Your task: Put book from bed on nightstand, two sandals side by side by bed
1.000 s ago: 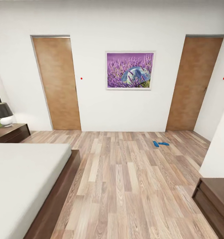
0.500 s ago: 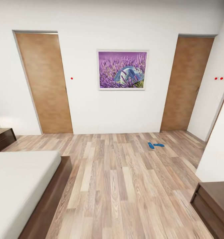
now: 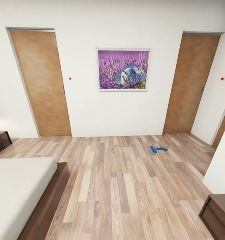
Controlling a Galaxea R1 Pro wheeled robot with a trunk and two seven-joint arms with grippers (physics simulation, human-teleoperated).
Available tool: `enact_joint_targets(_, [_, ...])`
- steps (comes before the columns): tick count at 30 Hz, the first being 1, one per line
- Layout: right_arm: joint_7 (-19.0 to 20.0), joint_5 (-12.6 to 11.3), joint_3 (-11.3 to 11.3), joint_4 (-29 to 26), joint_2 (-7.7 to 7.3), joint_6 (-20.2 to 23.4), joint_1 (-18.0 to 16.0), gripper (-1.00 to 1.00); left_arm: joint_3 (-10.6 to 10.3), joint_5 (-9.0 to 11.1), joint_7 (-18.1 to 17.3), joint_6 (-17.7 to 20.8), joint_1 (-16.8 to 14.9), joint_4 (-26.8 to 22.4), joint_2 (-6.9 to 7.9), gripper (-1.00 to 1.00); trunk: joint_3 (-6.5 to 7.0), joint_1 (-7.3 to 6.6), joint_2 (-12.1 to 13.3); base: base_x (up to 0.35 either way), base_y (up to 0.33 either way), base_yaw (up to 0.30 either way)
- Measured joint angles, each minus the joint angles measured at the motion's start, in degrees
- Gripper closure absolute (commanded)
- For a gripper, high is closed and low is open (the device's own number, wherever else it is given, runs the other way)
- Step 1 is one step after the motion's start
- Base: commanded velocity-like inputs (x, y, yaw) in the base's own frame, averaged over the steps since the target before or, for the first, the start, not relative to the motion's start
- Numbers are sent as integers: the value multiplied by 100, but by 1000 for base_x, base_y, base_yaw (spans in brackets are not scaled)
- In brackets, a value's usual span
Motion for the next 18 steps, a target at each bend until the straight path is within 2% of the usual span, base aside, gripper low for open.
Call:
enact_joint_targets(5, [-2,0,-1,1,-4,0,1,-100,-1,0,0,0,-1,1,0,-100,0,0,0,329,0,-99])
enact_joint_targets(18, [0,0,-1,1,-4,0,0,-100,1,0,0,0,-1,1,0,-100,0,0,0,329,0,-159])
